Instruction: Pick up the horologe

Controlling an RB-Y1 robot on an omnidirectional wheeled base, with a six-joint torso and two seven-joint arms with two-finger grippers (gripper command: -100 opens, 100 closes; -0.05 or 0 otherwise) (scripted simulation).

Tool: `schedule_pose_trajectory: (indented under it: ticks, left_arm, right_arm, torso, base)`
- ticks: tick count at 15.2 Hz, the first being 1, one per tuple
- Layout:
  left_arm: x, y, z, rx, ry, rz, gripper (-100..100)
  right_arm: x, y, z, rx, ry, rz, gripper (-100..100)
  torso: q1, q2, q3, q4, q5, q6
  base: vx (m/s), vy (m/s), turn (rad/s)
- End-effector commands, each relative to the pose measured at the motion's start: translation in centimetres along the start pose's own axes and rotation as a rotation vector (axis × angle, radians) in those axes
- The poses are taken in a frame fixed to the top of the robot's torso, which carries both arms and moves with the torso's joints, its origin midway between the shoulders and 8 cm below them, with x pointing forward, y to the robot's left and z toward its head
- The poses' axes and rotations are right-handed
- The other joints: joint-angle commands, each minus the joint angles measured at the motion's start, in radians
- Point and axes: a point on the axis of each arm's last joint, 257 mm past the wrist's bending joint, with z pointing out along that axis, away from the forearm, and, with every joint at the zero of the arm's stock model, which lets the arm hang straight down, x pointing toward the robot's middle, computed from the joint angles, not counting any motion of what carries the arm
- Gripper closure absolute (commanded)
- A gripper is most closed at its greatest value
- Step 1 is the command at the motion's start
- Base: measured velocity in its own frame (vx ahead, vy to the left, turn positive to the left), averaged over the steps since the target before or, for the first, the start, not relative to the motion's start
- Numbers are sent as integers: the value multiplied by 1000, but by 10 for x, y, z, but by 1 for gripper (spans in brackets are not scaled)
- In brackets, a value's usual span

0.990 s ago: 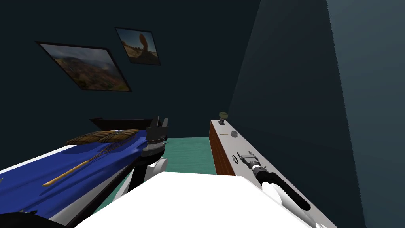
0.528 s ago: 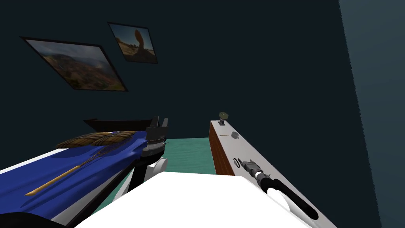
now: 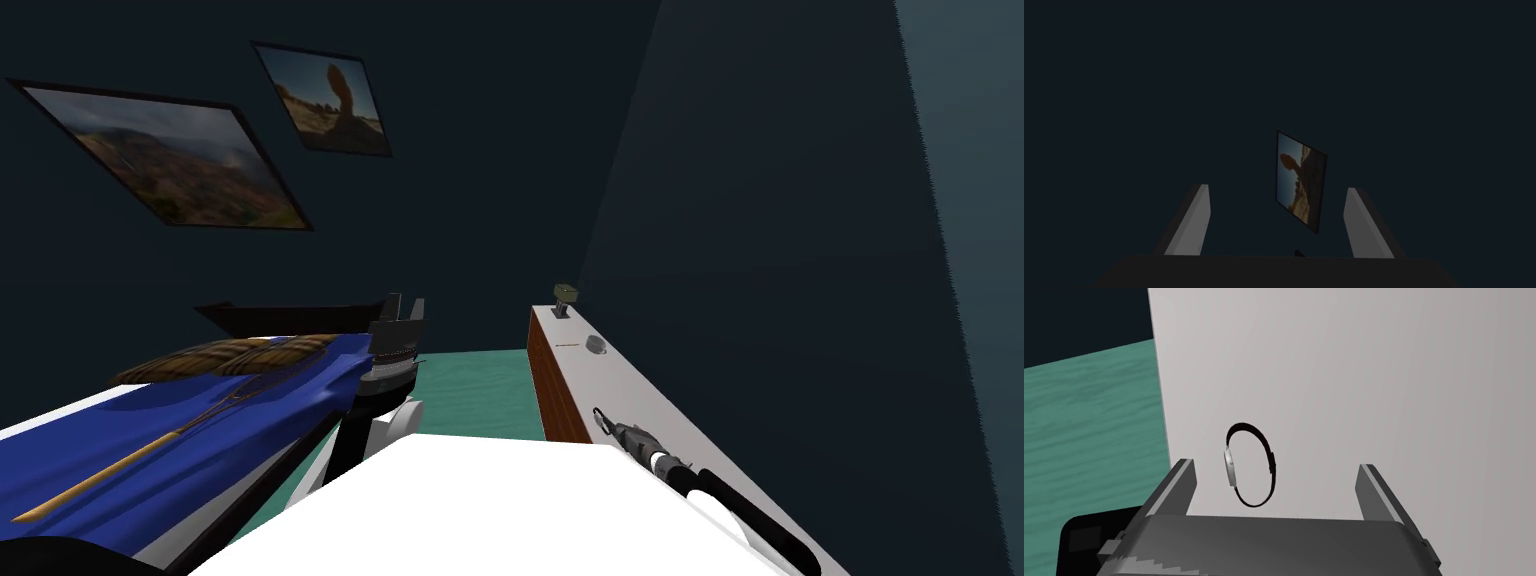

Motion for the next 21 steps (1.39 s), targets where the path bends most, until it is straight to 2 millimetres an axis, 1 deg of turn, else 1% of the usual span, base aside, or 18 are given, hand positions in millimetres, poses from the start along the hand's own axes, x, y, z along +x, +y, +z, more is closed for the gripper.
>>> schedule_pose_trajectory:
  ticks: [1, 2, 5, 8, 9, 10, 12, 13, 14, 18, 20, 21]
  left_arm:
    - [0, 0, 0, 0, 0, 0, 0]
    - [0, 0, 0, 0, 0, 0, 0]
    - [0, 0, 0, 0, 0, 0, 0]
    - [0, 0, 0, 0, 0, 0, 0]
    - [0, 0, 0, 0, 0, 0, 0]
    - [0, 0, 0, 0, 0, 0, 0]
    - [0, 0, 0, 0, 0, 0, 0]
    - [0, 0, 0, 0, 0, 0, 0]
    - [0, 0, 0, 0, 0, 0, 0]
    - [0, 0, 0, 0, 0, 0, 0]
    - [0, 0, 0, 0, 0, 0, 0]
    - [0, 0, 0, 0, 0, 0, 0]
  right_arm:
    - [-21, -1, -1, 23, -56, 85, -100]
    - [-21, -1, -1, 23, -56, 85, -100]
    - [-48, -7, -4, 50, -123, 189, -100]
    - [-67, -15, -5, 71, -170, 256, -100]
    - [-58, -12, -5, 61, -148, 226, -100]
    - [-63, -18, 4, 65, -150, 234, -100]
    - [-66, -22, 11, 66, -147, 234, -100]
    - [-65, -19, 7, 66, -150, 237, -100]
    - [-66, -19, 7, 66, -149, 235, 100]
    - [-65, -19, 7, 66, -148, 233, 100]
    - [-61, -14, -3, 64, -153, 234, 100]
    - [-63, -16, 1, 64, -149, 231, 100]
  torso:
    - [0, 0, 0, 0, 0, 0]
    - [0, 0, 0, 0, 0, 0]
    - [0, -1, -1, 0, 0, 0]
    - [0, -2, -1, 0, 0, 0]
    - [0, -1, -1, 0, 0, 0]
    - [0, 0, 0, 0, 0, 0]
    - [-1, 1, 1, 0, 0, 0]
    - [-2, 2, 1, 0, 0, 0]
    - [-1, 2, 1, 0, 0, 0]
    - [-2, 2, 1, 0, -2, 0]
    - [-2, 2, 1, 0, -2, 0]
    - [-1, 2, 1, 0, -1, 0]
  base:
    - [61, 1, -15]
    - [64, 1, -17]
    - [77, -1, -10]
    - [74, 0, -3]
    - [44, 2, 3]
    - [25, -13, -6]
    - [24, -32, -2]
    - [13, -19, 4]
    - [5, -7, 2]
    - [0, 0, 0]
    - [-13, 18, 4]
    - [-14, 17, -3]
